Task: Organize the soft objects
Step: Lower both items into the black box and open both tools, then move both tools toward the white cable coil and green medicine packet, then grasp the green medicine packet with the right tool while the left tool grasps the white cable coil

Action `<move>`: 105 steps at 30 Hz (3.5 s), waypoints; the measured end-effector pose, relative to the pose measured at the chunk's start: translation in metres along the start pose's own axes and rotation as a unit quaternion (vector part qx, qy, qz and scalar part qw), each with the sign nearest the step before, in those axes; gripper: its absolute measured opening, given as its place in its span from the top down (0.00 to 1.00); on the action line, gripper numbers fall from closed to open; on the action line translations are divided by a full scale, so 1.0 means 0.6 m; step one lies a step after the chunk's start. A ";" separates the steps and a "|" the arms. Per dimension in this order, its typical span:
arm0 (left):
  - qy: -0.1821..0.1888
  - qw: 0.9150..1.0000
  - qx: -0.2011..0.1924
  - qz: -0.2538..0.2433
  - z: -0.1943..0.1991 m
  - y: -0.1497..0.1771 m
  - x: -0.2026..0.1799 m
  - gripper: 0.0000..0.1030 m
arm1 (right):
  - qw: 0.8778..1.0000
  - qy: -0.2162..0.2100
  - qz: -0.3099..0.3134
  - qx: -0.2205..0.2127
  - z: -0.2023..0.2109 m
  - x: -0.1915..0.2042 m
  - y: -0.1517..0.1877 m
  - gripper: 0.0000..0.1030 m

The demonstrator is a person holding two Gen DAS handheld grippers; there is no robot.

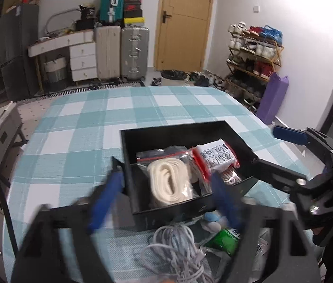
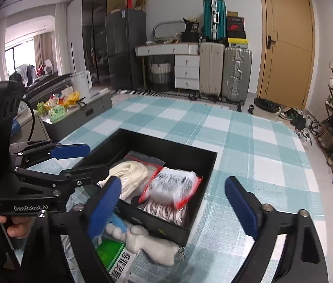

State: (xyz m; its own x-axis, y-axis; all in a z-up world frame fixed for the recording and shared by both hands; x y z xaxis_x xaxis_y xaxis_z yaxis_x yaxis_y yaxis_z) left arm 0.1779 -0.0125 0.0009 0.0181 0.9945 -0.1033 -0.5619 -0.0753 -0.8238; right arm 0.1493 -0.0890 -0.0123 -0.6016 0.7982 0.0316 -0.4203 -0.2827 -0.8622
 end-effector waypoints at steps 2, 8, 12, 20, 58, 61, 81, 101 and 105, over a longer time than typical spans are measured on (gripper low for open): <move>-0.005 1.000 -0.014 0.002 0.017 -0.001 0.004 0.06 | 1.000 0.004 -0.006 -0.006 0.015 -0.004 0.000 0.01; -0.022 0.999 -0.027 0.006 0.055 0.007 0.018 0.00 | 0.999 0.000 -0.035 -0.002 0.044 -0.009 0.017 0.01; -0.025 0.999 -0.034 0.013 0.078 0.014 0.025 0.00 | 0.999 -0.006 -0.037 0.002 0.059 0.001 0.031 0.01; -0.039 0.998 -0.038 0.014 0.100 0.036 0.030 0.00 | 0.999 -0.026 -0.024 0.014 0.082 0.037 0.062 0.01; -0.027 0.999 0.023 0.038 0.064 0.140 0.030 0.00 | 0.990 -0.091 -0.010 0.108 0.037 0.112 0.159 0.01; -0.026 0.999 0.025 0.039 0.063 0.140 0.032 0.00 | 0.989 -0.093 -0.004 0.112 0.034 0.119 0.162 0.01; -0.024 0.999 0.032 0.032 0.057 0.143 0.030 0.00 | 0.984 -0.110 -0.022 0.140 -0.003 0.127 0.174 0.10; -0.027 0.999 0.036 0.028 0.056 0.146 0.031 0.00 | 0.984 -0.119 -0.021 0.132 -0.007 0.137 0.168 0.48; -0.028 0.998 0.040 0.026 0.057 0.149 0.031 0.00 | 0.984 -0.125 -0.016 0.127 0.004 0.134 0.168 0.49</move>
State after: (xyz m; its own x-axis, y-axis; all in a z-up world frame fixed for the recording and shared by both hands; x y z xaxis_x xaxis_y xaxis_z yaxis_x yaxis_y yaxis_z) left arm 0.1000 0.0020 -0.0557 -0.0588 0.9920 -0.1118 -0.6249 -0.1239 -0.7708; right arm 0.0569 -0.0547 -0.0955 -0.7200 0.6623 0.2071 -0.5790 -0.4088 -0.7054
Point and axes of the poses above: each gripper's, at about its wrist camera, not at the fingertips, and z roughly against the way its jaws point, x to its left, y to its underside, the point moved 8 cm from there along -z, roughly the way its jaws point, and after that the axes turned 4 degrees about -x, right-handed, at the moved point
